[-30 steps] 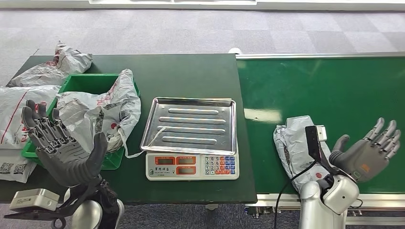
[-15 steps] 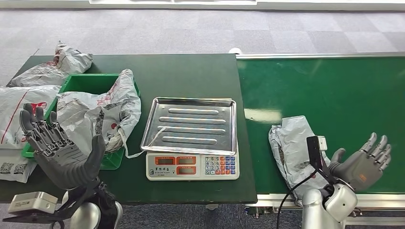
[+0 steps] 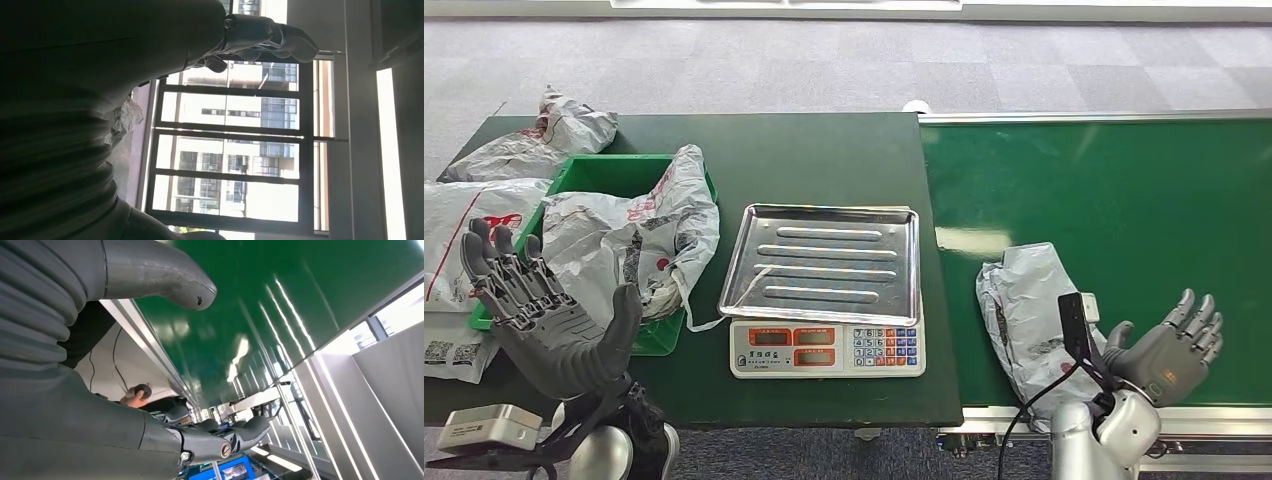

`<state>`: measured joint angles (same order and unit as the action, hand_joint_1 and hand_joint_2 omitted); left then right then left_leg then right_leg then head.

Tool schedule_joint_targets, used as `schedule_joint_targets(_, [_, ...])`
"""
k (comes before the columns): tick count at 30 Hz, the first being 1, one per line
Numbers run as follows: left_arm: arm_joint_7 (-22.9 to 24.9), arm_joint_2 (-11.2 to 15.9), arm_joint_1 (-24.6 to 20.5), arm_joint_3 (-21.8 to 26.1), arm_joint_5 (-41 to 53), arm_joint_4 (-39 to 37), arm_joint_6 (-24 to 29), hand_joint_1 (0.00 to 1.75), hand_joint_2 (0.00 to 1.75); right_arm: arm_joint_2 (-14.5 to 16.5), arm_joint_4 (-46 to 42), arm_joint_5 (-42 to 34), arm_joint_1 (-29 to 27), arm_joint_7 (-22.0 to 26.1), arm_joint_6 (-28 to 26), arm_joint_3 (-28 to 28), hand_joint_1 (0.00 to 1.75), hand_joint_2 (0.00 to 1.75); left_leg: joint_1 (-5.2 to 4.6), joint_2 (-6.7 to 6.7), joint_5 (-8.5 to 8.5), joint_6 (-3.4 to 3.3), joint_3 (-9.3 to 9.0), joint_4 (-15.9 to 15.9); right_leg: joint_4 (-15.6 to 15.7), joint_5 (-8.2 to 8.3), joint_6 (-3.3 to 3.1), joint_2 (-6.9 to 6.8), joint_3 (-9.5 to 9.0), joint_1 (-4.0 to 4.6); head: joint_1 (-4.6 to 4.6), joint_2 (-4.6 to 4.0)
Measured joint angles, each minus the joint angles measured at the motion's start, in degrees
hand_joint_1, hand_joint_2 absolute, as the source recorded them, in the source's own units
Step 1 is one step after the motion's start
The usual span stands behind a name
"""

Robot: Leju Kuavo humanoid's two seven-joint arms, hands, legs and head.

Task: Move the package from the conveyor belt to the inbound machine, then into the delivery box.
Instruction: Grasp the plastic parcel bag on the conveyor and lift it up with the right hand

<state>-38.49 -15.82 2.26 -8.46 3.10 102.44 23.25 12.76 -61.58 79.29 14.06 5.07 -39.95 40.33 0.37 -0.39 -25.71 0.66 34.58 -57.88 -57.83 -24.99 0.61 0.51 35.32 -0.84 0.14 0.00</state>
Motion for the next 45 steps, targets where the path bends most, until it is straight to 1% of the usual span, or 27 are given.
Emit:
schedule_joint_targets(3, [-0.1,0.0,0.2,0.1,0.0,0.2,0.3,0.0,1.75,-0.3,2.0,0.6,0.9,-0.7,0.3,0.0,0.0,1.75,0.0,0.02,0.0,0.0,0.02,0.0,0.0,0.0,0.0,0.03,-0.01,0.01,0.0,0.0])
schedule_joint_targets(10, [-0.3,0.0,1.0,1.0,0.0,1.3,0.4,0.0,1.75,-2.4,13.5,2.3,4.9,-5.6,0.8,-1.8,0.0,1.75,0.0,-0.04,0.03,-0.02,-0.01,0.0,0.0,0.0,0.0,-0.02,-0.05,0.01,0.01,0.0])
schedule_joint_targets(13, [-0.5,0.0,1.1,1.2,0.2,1.3,0.3,0.0,1.75,-3.4,17.5,1.0,5.9,-5.1,3.2,-2.6,0.0,1.75,0.0,-0.04,0.03,-0.02,-0.02,0.0,0.0,0.0,0.0,-0.04,-0.05,0.01,0.0,0.0])
schedule_joint_targets(15, [-0.8,0.0,1.0,1.4,0.3,1.3,0.1,0.0,1.75,-4.0,20.1,-2.6,6.6,-1.7,7.1,-2.9,0.0,1.75,0.0,-0.02,0.02,-0.02,-0.02,0.0,0.0,0.0,0.0,-0.04,-0.04,0.0,0.0,0.0])
schedule_joint_targets(17, [-1.0,0.0,0.5,1.4,0.3,1.2,-0.4,0.0,1.75,-4.7,23.1,-7.8,7.5,3.1,12.9,-2.9,0.0,1.75,0.0,-0.04,0.02,-0.02,-0.02,0.0,0.0,0.0,0.0,-0.04,-0.03,0.0,0.01,0.0])
schedule_joint_targets(18, [-1.1,0.0,0.2,1.4,0.3,1.1,-0.6,0.0,1.75,-5.0,24.6,-9.7,7.9,4.6,15.3,-2.9,0.0,1.75,0.0,-0.06,0.02,-0.02,-0.02,0.0,0.0,0.0,0.0,-0.06,-0.03,0.0,0.0,0.0])
schedule_joint_targets(19, [-1.1,0.0,-0.2,1.5,0.4,0.9,-0.7,0.0,1.75,-5.4,26.1,-10.7,8.2,5.1,16.9,-2.9,0.0,1.75,0.0,-0.09,0.02,-0.02,-0.02,0.0,0.0,0.0,0.0,-0.07,-0.04,-0.01,0.0,0.0])
schedule_joint_targets(24, [-1.1,-0.1,-1.1,1.5,0.8,0.2,-0.8,0.0,1.75,-7.1,32.7,-9.8,10.6,3.0,22.3,-3.4,0.0,1.75,0.0,-0.08,0.02,-0.02,-0.09,0.0,0.0,0.0,0.01,-0.08,-0.09,0.0,-0.01,0.0])
schedule_joint_targets(27, [-1.1,-0.1,-1.4,1.5,0.9,-0.2,-0.8,0.0,1.75,-7.7,34.8,-10.0,11.8,5.2,26.8,-4.2,0.0,1.75,0.0,-0.03,-0.01,-0.03,-0.19,0.0,0.0,-0.01,0.01,-0.02,-0.17,0.01,-0.01,0.0])
schedule_joint_targets(30, [-1.4,-0.1,-1.7,1.5,0.9,-0.8,-0.8,0.0,1.75,-8.1,36.2,-11.2,12.5,10.5,33.0,-5.0,0.0,1.75,0.0,0.12,-0.08,-0.03,-0.3,0.0,0.0,0.01,0.01,0.18,-0.24,0.02,0.0,0.0])
schedule_joint_targets(34, [-1.6,0.0,-2.5,1.5,0.8,-1.6,-0.9,0.0,1.75,-8.2,37.2,-13.3,12.5,20.7,40.9,-7.3,0.0,1.75,0.01,0.24,-0.08,0.0,-0.4,0.0,0.0,0.06,-0.04,0.33,-0.27,0.03,0.0,0.0])
schedule_joint_targets(36, [-1.6,0.1,-2.7,1.5,0.8,-1.9,-1.0,0.0,1.75,-8.3,37.5,-14.1,12.4,23.7,42.9,-8.4,0.0,1.75,0.03,0.28,-0.05,0.04,-0.43,0.0,0.0,0.07,-0.07,0.37,-0.27,0.03,-0.01,0.0])
schedule_joint_targets(40, [-1.7,0.2,-3.2,1.5,0.8,-2.6,-0.9,0.0,1.75,-8.3,37.6,-16.6,11.8,27.6,45.0,-10.4,0.0,1.75,0.11,0.33,-0.04,0.08,-0.44,0.0,0.0,0.09,-0.1,0.43,-0.27,0.05,-0.01,0.0])
schedule_joint_targets(45, [-1.7,0.3,-3.4,1.5,0.9,-2.9,-0.9,0.0,1.75,-8.3,37.5,-19.6,11.3,30.5,46.7,-12.7,0.0,1.75,0.12,0.39,-0.05,0.09,-0.43,0.0,0.0,0.08,-0.14,0.48,-0.23,0.06,-0.01,0.0])
